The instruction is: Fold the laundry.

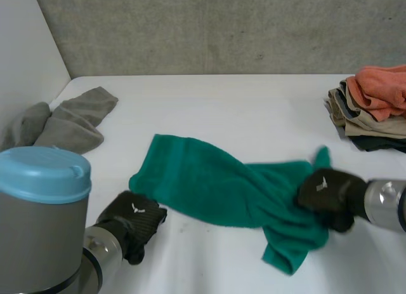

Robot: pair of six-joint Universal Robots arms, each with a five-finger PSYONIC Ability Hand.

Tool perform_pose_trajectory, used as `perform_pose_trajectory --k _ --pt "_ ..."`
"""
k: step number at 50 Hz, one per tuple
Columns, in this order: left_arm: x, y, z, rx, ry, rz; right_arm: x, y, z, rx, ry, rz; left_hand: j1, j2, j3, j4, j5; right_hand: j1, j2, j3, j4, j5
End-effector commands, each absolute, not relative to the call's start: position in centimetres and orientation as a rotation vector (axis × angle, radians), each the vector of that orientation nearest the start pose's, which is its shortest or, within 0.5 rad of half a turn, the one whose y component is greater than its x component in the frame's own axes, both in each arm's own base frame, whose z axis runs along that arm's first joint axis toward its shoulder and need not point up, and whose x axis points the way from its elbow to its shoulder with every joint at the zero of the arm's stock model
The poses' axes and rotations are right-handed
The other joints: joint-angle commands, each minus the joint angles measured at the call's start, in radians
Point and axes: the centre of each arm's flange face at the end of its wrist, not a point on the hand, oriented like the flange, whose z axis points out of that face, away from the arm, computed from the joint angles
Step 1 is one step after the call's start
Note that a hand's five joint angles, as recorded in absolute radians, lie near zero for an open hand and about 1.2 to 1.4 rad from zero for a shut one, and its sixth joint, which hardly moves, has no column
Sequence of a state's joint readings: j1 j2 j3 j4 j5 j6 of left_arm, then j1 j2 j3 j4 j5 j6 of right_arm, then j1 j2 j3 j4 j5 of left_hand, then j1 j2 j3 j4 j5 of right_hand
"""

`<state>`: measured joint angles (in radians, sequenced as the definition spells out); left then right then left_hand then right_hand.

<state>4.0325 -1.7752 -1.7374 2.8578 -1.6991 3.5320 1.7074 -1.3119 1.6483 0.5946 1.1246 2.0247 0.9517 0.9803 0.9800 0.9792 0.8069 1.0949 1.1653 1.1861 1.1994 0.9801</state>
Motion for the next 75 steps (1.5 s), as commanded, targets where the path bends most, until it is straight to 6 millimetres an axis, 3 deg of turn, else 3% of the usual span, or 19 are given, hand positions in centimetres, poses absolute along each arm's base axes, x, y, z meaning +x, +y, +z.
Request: perform_pose_trajectory --k 1,10,14,20,25,29,33,34,35,43,48,54,58,60,63,67,68,72,75 --pt "-28.5 -16.5 21.1 1.235 2.308 -1.837 20.2 -20.2 20.3 -1.874 2.110 -1.105 -0.603 -0.632 -0.631 -0.631 -0.633 0.301 0.231 0.210 0.197 0.242" --pt "-33.8 -22.7 20.3 1.132 2.095 -2.218 20.8 -20.6 21.7 -1.751 2.091 -1.341 -0.703 -0.732 -0.731 -0.731 -0.733 0.301 0.231 0.210 0.197 0.242" --pt "-36.6 -24.7 17.8 1.329 2.151 -2.157 21.7 -19.2 23.2 -1.768 1.976 -1.425 -0.703 -0.732 -0.731 -0.730 -0.733 0.301 0.231 0.210 0.197 0.242" --pt "-38.4 -25.2 14.0 1.614 2.318 -1.955 22.3 -17.6 25.4 -1.774 1.877 -1.539 -0.715 -0.743 -0.743 -0.742 -0.744 0.301 0.231 0.210 0.197 0.242" --pt "-39.3 -25.4 12.4 1.715 2.347 -1.941 22.5 -16.5 26.4 -1.794 1.826 -1.596 -0.694 -0.723 -0.723 -0.722 -0.724 0.301 0.231 0.210 0.197 0.242" --pt "-39.5 -25.3 11.9 1.735 2.358 -1.934 22.7 -16.4 26.6 -1.801 1.806 -1.611 -0.507 -0.536 -0.535 -0.534 -0.537 0.301 0.231 0.210 0.197 0.242" --pt "-39.5 -25.3 11.7 1.728 2.357 -1.927 22.6 -16.6 26.8 -1.798 1.807 -1.624 0.079 0.051 0.051 0.052 0.049 0.301 0.231 0.210 0.197 0.242" --pt "-39.4 -25.4 11.9 1.707 2.352 -1.934 22.6 -16.7 26.8 -1.799 1.808 -1.630 0.441 0.412 0.413 0.413 0.411 0.301 0.231 0.210 0.197 0.242" --pt "-39.4 -25.5 12.1 1.693 2.347 -1.939 22.6 -16.8 26.8 -1.798 1.807 -1.637 0.445 0.416 0.416 0.417 0.415 0.301 0.231 0.210 0.197 0.242" --pt "-35.8 -27.3 17.4 1.225 2.235 -1.982 22.0 -17.9 26.6 -1.801 1.897 -1.650 0.445 0.416 0.416 0.417 0.415 0.301 0.231 0.210 0.197 0.242" --pt "-33.4 -24.6 19.7 1.221 2.238 -1.968 21.5 -19.5 24.5 -1.806 2.052 -1.547 0.445 0.416 0.416 0.417 0.415 0.301 0.231 0.210 0.197 0.242" --pt "-32.5 -23.3 20.3 1.246 2.241 -1.968 22.2 -23.2 21.2 -1.794 2.182 -1.464 0.445 0.416 0.416 0.417 0.415 0.301 0.231 0.210 0.197 0.242" --pt "-33.4 -26.4 19.0 1.208 2.192 -1.989 24.1 -26.8 20.7 -1.679 2.197 -1.635 0.445 0.416 0.416 0.417 0.415 0.301 0.231 0.210 0.197 0.242" --pt "-33.8 -27.7 19.3 1.199 2.134 -2.024 25.2 -29.6 21.6 -1.567 2.211 -1.820 0.445 0.416 0.416 0.417 0.415 0.301 0.231 0.210 0.197 0.242" --pt "-34.1 -32.0 22.3 1.122 1.878 -2.167 25.7 -32.3 23.5 -1.446 2.187 -2.053 0.445 0.416 0.416 0.417 0.415 0.301 0.231 0.210 0.197 0.242" --pt "-34.5 -35.5 29.3 0.905 1.452 -2.429 26.7 -36.2 29.7 -1.134 1.869 -2.646 0.445 0.416 0.416 0.417 0.415 0.301 0.231 0.210 0.197 0.242" --pt "-34.7 -35.8 32.0 0.800 1.310 -2.541 27.0 -36.4 30.6 -1.088 1.791 -2.729 0.445 0.416 0.416 0.417 0.415 0.301 0.231 0.210 0.197 0.242" --pt "-34.2 -34.9 36.8 0.611 1.093 -2.727 28.0 -35.7 33.9 -0.915 1.475 -2.983 0.445 0.416 0.416 0.417 0.415 0.301 0.231 0.210 0.197 0.242" --pt "-33.6 -34.3 36.6 0.621 1.139 -2.726 28.0 -34.6 33.9 -0.925 1.445 -2.984 0.445 0.416 0.416 0.417 0.415 0.301 0.231 0.210 0.197 0.242"
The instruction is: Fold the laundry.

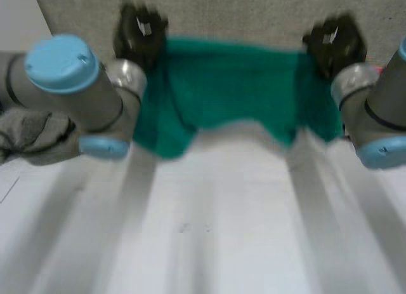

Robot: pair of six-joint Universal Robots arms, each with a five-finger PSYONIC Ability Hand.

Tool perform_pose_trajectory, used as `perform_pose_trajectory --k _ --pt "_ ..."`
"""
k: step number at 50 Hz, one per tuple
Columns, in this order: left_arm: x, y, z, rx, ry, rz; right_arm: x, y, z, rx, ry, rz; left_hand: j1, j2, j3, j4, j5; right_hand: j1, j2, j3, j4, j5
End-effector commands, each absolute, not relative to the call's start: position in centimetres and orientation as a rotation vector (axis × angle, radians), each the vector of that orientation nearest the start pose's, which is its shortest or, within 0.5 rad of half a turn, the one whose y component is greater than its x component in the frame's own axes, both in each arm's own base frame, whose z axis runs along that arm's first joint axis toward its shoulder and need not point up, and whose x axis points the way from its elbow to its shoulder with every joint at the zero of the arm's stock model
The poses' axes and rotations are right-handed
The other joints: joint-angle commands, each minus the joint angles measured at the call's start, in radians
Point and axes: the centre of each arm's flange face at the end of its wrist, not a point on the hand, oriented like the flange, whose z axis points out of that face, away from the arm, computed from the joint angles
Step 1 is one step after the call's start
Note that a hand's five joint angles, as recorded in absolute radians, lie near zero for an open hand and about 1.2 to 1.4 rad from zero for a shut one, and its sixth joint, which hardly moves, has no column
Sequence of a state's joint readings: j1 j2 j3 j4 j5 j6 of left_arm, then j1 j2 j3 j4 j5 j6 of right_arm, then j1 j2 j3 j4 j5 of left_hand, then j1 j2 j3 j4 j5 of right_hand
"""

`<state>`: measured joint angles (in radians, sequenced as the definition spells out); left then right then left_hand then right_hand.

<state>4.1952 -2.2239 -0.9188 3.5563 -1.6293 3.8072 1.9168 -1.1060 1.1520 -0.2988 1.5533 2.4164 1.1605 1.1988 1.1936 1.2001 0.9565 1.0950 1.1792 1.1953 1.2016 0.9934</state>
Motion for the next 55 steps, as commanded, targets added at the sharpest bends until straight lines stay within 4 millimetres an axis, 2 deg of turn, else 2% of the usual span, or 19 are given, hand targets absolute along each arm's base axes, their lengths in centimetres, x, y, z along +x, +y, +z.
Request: perform_pose_trajectory --k 1,3,6,7,8,10,12,16,19,21,26,30,31,33,34,37,42,45,55 --pt "-33.3 -34.0 35.4 0.653 1.202 -2.699 28.0 -34.4 33.7 -0.936 1.458 -2.972 0.236 0.197 0.203 0.196 0.265 0.301 0.217 0.201 0.195 0.228" --pt "-33.2 -33.7 33.5 0.700 1.277 -2.658 27.8 -34.0 32.7 -0.968 1.505 -2.932 0.236 0.197 0.203 0.196 0.265 0.301 0.217 0.201 0.195 0.228" --pt "-32.9 -33.1 29.6 0.785 1.413 -2.563 27.8 -33.4 30.0 -1.064 1.639 -2.808 0.236 0.197 0.203 0.196 0.265 0.301 0.217 0.201 0.195 0.228" --pt "-32.8 -32.9 28.5 0.808 1.447 -2.536 27.5 -33.0 28.3 -1.119 1.731 -2.716 0.236 0.197 0.203 0.196 0.265 0.301 0.217 0.201 0.195 0.228" --pt "-32.5 -32.5 26.4 0.852 1.515 -2.482 27.5 -32.8 27.5 -1.146 1.767 -2.675 0.236 0.197 0.203 0.196 0.265 0.301 0.217 0.201 0.195 0.228" --pt "-32.3 -31.9 24.4 0.897 1.584 -2.425 27.4 -32.3 25.8 -1.205 1.846 -2.577 0.236 0.197 0.203 0.196 0.265 0.301 0.217 0.201 0.195 0.228" --pt "-31.8 -31.0 21.6 0.954 1.675 -2.343 27.2 -31.6 22.5 -1.293 1.972 -2.403 0.236 0.197 0.203 0.196 0.265 0.301 0.217 0.201 0.195 0.228" --pt "-31.1 -28.9 17.8 1.050 1.804 -2.212 26.6 -30.2 18.5 -1.389 2.123 -2.180 0.236 0.197 0.203 0.196 0.265 0.301 0.217 0.201 0.195 0.228" --pt "-30.5 -27.0 15.5 1.126 1.896 -2.106 26.2 -29.1 16.8 -1.440 2.198 -2.052 0.236 0.197 0.203 0.196 0.265 0.301 0.217 0.201 0.195 0.228" --pt "-30.3 -25.8 14.8 1.166 1.937 -2.059 25.7 -28.5 16.1 -1.468 2.238 -1.986 0.236 0.197 0.203 0.196 0.265 0.301 0.217 0.201 0.195 0.228" --pt "-29.7 -22.4 14.7 1.279 2.026 -1.925 24.6 -26.3 14.6 -1.587 2.351 -1.735 0.013 -0.025 -0.020 -0.026 0.043 0.301 0.217 0.201 0.195 0.228" --pt "-28.9 -20.2 15.6 1.343 2.101 -1.811 24.0 -24.6 15.1 -1.676 2.389 -1.581 -0.203 -0.242 -0.237 -0.243 -0.174 0.301 0.217 0.201 0.195 0.228" --pt "-28.6 -19.7 16.2 1.354 2.120 -1.781 23.8 -24.3 15.3 -1.687 2.393 -1.563 -0.367 -0.405 -0.400 -0.407 -0.337 0.238 0.154 0.138 0.132 0.165" --pt "-28.3 -19.2 16.9 1.357 2.137 -1.760 23.7 -23.9 16.1 -1.696 2.393 -1.553 -0.509 -0.547 -0.542 -0.548 -0.479 -0.162 -0.246 -0.263 -0.269 -0.235" --pt "-27.9 -19.0 17.6 1.346 2.155 -1.755 23.6 -23.7 16.9 -1.692 2.389 -1.570 -0.652 -0.690 -0.685 -0.692 -0.622 -0.624 -0.708 -0.724 -0.730 -0.697" --pt "-27.5 -18.6 18.6 1.317 2.191 -1.761 23.5 -23.6 18.8 -1.675 2.357 -1.663 -0.905 -0.943 -0.938 -0.945 -0.876 -0.920 -1.005 -1.021 -1.027 -0.993" --pt "-26.3 -18.9 21.0 1.162 2.269 -1.838 23.8 -23.6 21.4 -1.647 2.270 -1.782 -0.926 -0.965 -0.959 -0.966 -0.897 -0.920 -1.005 -1.021 -1.027 -0.993" --pt "-25.0 -19.6 21.6 1.047 2.311 -1.853 24.3 -23.6 22.8 -1.645 2.184 -1.838 -0.921 -0.959 -0.954 -0.960 -0.891 -0.920 -1.005 -1.021 -1.027 -0.993" --pt "-20.6 -20.9 20.2 0.835 2.389 -1.729 26.6 -24.1 25.5 -1.666 1.985 -1.917 -0.906 -0.944 -0.939 -0.945 -0.876 -0.920 -1.005 -1.021 -1.027 -0.993"
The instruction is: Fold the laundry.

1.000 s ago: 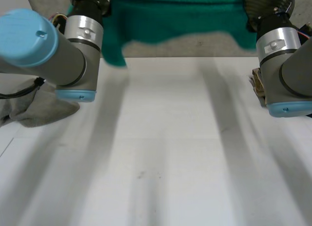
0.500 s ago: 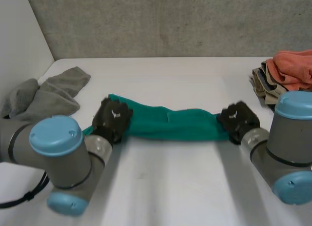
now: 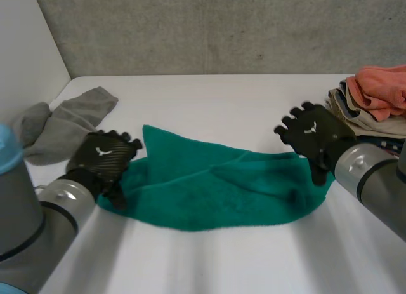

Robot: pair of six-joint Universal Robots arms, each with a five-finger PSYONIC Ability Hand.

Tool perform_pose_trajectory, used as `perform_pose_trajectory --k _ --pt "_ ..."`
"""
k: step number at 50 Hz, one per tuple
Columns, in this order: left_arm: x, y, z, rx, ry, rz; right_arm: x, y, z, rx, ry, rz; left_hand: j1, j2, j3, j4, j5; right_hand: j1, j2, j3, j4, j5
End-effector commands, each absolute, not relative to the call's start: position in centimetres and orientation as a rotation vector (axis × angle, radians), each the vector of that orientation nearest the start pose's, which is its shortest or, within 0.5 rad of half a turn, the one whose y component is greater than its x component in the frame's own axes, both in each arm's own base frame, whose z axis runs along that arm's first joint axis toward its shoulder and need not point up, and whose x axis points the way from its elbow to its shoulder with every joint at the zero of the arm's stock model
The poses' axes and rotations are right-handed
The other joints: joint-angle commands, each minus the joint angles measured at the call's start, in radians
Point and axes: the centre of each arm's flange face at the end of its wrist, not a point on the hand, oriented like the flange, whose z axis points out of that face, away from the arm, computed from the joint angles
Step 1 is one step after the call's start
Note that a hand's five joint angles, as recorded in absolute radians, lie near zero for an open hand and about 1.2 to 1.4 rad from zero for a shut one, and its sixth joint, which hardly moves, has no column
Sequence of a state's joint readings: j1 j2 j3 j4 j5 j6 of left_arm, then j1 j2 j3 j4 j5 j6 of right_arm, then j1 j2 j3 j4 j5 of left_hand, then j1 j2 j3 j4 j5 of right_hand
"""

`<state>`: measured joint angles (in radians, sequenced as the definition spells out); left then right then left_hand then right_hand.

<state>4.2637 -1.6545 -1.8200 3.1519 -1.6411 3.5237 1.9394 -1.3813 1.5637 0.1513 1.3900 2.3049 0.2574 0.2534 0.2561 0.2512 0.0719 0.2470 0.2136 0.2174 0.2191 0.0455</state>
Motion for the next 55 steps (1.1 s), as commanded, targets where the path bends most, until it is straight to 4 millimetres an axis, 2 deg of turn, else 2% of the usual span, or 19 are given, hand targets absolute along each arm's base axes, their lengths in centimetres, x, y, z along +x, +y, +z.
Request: perform_pose_trajectory --k 1,5,9,13,19,22,25,26,27,29,30,33,34,36,37,42,46,51,55 --pt "-20.2 -21.0 20.0 0.819 2.397 -1.715 27.7 -24.1 25.2 -1.684 1.952 -1.903 -0.003 0.001 -0.001 0.003 0.008 -0.072 -0.039 -0.043 -0.045 -0.046" --pt "-18.9 -21.2 19.2 0.767 2.427 -1.658 31.5 -23.5 23.3 -1.759 1.866 -1.836 0.000 0.004 0.001 0.006 0.011 -0.068 -0.035 -0.039 -0.040 -0.041" --pt "-18.6 -20.9 18.8 0.786 2.461 -1.660 33.9 -23.7 20.8 -1.805 1.851 -1.776 0.000 0.004 0.001 0.006 0.011 -0.021 0.012 0.008 0.007 0.006" --pt "-18.6 -20.6 18.7 0.808 2.485 -1.680 35.3 -24.9 18.0 -1.821 1.880 -1.726 0.012 0.016 0.013 0.018 0.023 -0.001 0.033 0.029 0.027 0.026" --pt "-18.6 -20.4 19.3 0.807 2.460 -1.728 36.9 -25.7 15.2 -1.793 1.900 -1.681 0.012 0.016 0.013 0.018 0.023 0.073 0.106 0.102 0.101 0.100" --pt "-18.6 -20.5 19.6 0.802 2.442 -1.753 37.2 -26.2 13.9 -1.781 1.918 -1.656 0.012 0.016 0.013 0.018 0.023 0.263 0.297 0.293 0.291 0.290" --pt "-18.7 -20.4 19.8 0.807 2.428 -1.774 37.4 -26.6 13.2 -1.770 1.928 -1.680 0.009 0.013 0.010 0.015 0.020 0.647 0.680 0.676 0.675 0.674" --pt "-18.7 -20.5 19.9 0.805 2.423 -1.781 37.4 -26.8 13.3 -1.760 1.930 -1.704 0.009 0.013 0.010 0.015 0.020 0.866 0.900 0.896 0.894 0.893" --pt "-18.7 -20.5 19.9 0.805 2.420 -1.785 37.5 -27.2 14.0 -1.733 1.932 -1.771 0.009 0.013 0.010 0.015 0.020 1.146 1.180 1.176 1.174 1.173" --pt "-18.8 -20.6 20.1 0.805 2.407 -1.803 37.5 -27.5 15.3 -1.689 1.927 -1.852 0.006 0.010 0.007 0.012 0.017 1.149 1.183 1.179 1.177 1.176" --pt "-18.9 -20.7 20.2 0.806 2.403 -1.809 37.4 -27.5 16.9 -1.640 1.905 -1.935 0.006 0.010 0.007 0.012 0.017 1.149 1.183 1.179 1.177 1.176" --pt "-18.9 -21.1 20.5 0.795 2.378 -1.840 36.7 -27.3 19.9 -1.556 1.864 -2.039 0.000 0.004 0.001 0.006 0.011 1.149 1.183 1.179 1.177 1.176" --pt "-18.9 -21.3 20.6 0.793 2.370 -1.848 36.1 -26.8 22.1 -1.508 1.828 -2.107 -0.006 -0.002 -0.004 0.001 0.005 1.149 1.183 1.179 1.177 1.176" --pt "-19.0 -21.8 20.7 0.790 2.352 -1.870 35.6 -26.1 24.3 -1.470 1.788 -2.160 -0.012 -0.008 -0.010 -0.005 -0.001 1.149 1.183 1.179 1.177 1.176" --pt "-19.0 -21.9 20.7 0.787 2.346 -1.877 34.9 -25.1 26.8 -1.429 1.743 -2.215 -0.012 -0.008 -0.010 -0.005 -0.001 1.149 1.183 1.179 1.177 1.176" --pt "-19.3 -23.0 19.9 0.797 2.352 -1.869 33.3 -22.9 32.0 -1.346 1.610 -2.325 -0.038 -0.034 -0.037 -0.032 -0.027 1.149 1.183 1.179 1.177 1.176" --pt "-19.7 -23.4 18.8 0.826 2.392 -1.832 30.8 -21.4 37.0 -1.229 1.484 -2.430 -0.047 -0.043 -0.045 -0.041 -0.036 1.149 1.183 1.179 1.177 1.176" --pt "-20.6 -23.7 16.8 0.912 2.471 -1.775 28.9 -18.9 41.5 -1.096 1.316 -2.475 -0.041 -0.037 -0.040 -0.035 -0.030 1.149 1.183 1.179 1.177 1.176" --pt "-21.2 -24.1 15.9 0.942 2.497 -1.748 27.6 -17.2 44.0 -1.014 1.225 -2.497 -0.029 -0.025 -0.028 -0.023 -0.018 1.149 1.183 1.179 1.177 1.176"
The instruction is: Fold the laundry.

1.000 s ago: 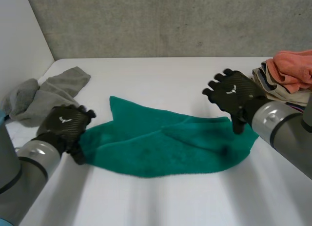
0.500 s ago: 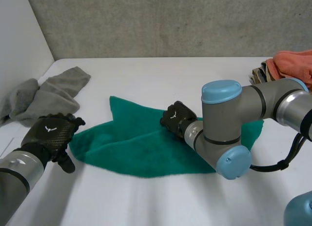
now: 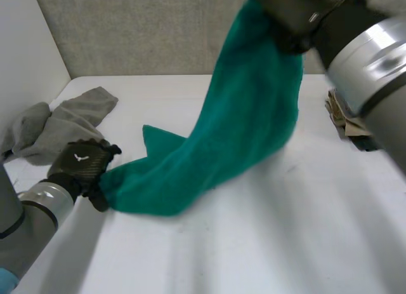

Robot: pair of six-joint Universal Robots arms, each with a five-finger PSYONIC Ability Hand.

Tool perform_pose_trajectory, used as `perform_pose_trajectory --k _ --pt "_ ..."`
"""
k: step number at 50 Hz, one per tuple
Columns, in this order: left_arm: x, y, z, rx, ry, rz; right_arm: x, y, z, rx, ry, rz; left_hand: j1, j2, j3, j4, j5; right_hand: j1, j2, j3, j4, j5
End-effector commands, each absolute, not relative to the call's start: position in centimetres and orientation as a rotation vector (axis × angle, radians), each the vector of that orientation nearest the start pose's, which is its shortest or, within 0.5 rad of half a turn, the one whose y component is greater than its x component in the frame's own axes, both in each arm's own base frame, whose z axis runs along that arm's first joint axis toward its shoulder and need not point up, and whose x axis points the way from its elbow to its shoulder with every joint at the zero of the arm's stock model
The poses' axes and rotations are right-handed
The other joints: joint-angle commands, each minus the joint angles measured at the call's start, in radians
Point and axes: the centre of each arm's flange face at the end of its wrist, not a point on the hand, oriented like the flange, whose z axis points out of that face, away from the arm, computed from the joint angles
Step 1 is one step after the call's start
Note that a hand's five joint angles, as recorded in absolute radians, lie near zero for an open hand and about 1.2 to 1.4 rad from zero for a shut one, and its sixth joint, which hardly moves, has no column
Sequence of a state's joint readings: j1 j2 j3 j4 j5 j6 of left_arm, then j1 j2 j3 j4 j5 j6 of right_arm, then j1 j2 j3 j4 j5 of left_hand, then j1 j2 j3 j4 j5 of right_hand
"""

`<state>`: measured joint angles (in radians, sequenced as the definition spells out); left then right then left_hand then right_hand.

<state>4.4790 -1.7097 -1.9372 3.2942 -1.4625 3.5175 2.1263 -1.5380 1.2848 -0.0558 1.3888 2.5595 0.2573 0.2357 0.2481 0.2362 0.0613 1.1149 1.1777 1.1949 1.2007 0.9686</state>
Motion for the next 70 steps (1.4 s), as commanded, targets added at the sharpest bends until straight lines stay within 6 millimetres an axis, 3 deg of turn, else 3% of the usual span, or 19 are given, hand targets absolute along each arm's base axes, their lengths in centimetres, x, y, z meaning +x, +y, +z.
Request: perform_pose_trajectory --k 1,7,11,17,26,31,35,41,44,47,49,51,54,58,59,61,64,67,70 --pt "-21.2 -24.2 15.7 0.945 2.503 -1.741 27.4 -16.9 44.3 -1.003 1.212 -2.500 -0.020 0.001 -0.011 0.001 0.001 0.281 0.219 0.201 0.196 0.253" --pt "-21.7 -25.1 14.5 0.963 2.531 -1.695 26.3 -16.9 45.1 -0.957 1.214 -2.527 0.170 0.192 0.179 0.191 0.191 0.281 0.219 0.201 0.196 0.253" --pt "-21.9 -26.2 13.9 0.955 2.524 -1.694 25.7 -17.6 45.0 -0.942 1.254 -2.548 1.136 1.157 1.145 1.157 1.157 0.281 0.219 0.201 0.196 0.253" --pt "-21.3 -27.1 15.5 0.855 2.449 -1.755 23.5 -20.3 43.9 -0.942 1.443 -2.558 1.139 1.161 1.148 1.160 1.160 0.281 0.219 0.201 0.196 0.253" --pt "-19.4 -24.7 23.6 0.726 2.207 -2.037 17.7 -26.1 40.3 -0.959 1.904 -2.490 1.139 1.161 1.148 1.160 1.160 0.281 0.219 0.201 0.196 0.253" --pt "-18.8 -21.7 29.2 0.678 1.991 -2.240 16.1 -26.7 37.7 -1.108 2.134 -2.345 1.139 1.161 1.148 1.160 1.160 0.281 0.219 0.201 0.196 0.253" --pt "-18.5 -20.0 31.2 0.673 1.940 -2.276 16.1 -26.3 34.5 -1.333 2.284 -2.135 1.139 1.161 1.148 1.160 1.160 0.281 0.219 0.201 0.196 0.253" --pt "-18.7 -21.1 29.0 0.736 2.049 -2.154 16.9 -26.6 28.9 -1.552 2.380 -1.812 1.139 1.161 1.148 1.160 1.160 0.281 0.219 0.201 0.196 0.253" --pt "-19.3 -23.7 25.1 0.839 2.151 -1.957 18.3 -27.4 25.6 -1.564 2.413 -1.656 1.139 1.161 1.148 1.160 1.160 0.281 0.219 0.201 0.196 0.253" --pt "-20.1 -27.1 22.1 0.954 2.151 -1.818 19.3 -29.3 23.5 -1.566 2.449 -1.668 1.139 1.161 1.148 1.160 1.160 0.281 0.219 0.201 0.196 0.253" --pt "-20.4 -29.2 20.9 0.995 2.120 -1.775 20.0 -31.5 23.0 -1.536 2.452 -1.805 1.139 1.161 1.148 1.160 1.160 0.281 0.219 0.201 0.196 0.253" --pt "-21.0 -32.5 19.9 1.028 2.040 -1.740 20.6 -34.1 23.7 -1.445 2.429 -2.020 1.139 1.161 1.148 1.160 1.160 0.281 0.219 0.201 0.196 0.253" --pt "-22.2 -36.6 21.1 0.996 1.882 -1.777 21.2 -36.9 25.2 -1.313 2.340 -2.280 1.139 1.161 1.148 1.160 1.160 0.281 0.219 0.201 0.196 0.253" --pt "-24.0 -41.0 26.4 0.849 1.615 -2.009 22.2 -41.2 30.3 -0.963 1.906 -2.823 1.139 1.161 1.148 1.160 1.160 0.281 0.219 0.201 0.196 0.253" --pt "-24.4 -42.0 29.5 0.759 1.472 -2.133 22.3 -41.6 31.4 -0.894 1.811 -2.901 1.139 1.161 1.148 1.160 1.160 0.281 0.219 0.201 0.196 0.253" --pt "-24.8 -42.5 33.6 0.624 1.275 -2.302 22.3 -42.2 34.1 -0.714 1.553 -3.074 1.139 1.161 1.148 1.160 1.160 0.281 0.219 0.201 0.196 0.253" --pt "-25.2 -42.0 37.2 0.471 1.091 -2.494 22.6 -42.2 36.3 -0.576 1.328 -3.177 1.139 1.161 1.148 1.160 1.160 0.281 0.219 0.201 0.196 0.253" --pt "-25.6 -41.1 38.3 0.427 1.051 -2.576 23.2 -41.7 36.6 -0.562 1.306 -3.153 1.139 1.161 1.148 1.160 1.160 0.281 0.219 0.201 0.196 0.253" --pt "-25.1 -40.4 37.2 0.445 1.132 -2.566 24.0 -41.2 35.3 -0.606 1.377 -3.081 1.139 1.161 1.148 1.160 1.160 0.281 0.219 0.201 0.196 0.253"
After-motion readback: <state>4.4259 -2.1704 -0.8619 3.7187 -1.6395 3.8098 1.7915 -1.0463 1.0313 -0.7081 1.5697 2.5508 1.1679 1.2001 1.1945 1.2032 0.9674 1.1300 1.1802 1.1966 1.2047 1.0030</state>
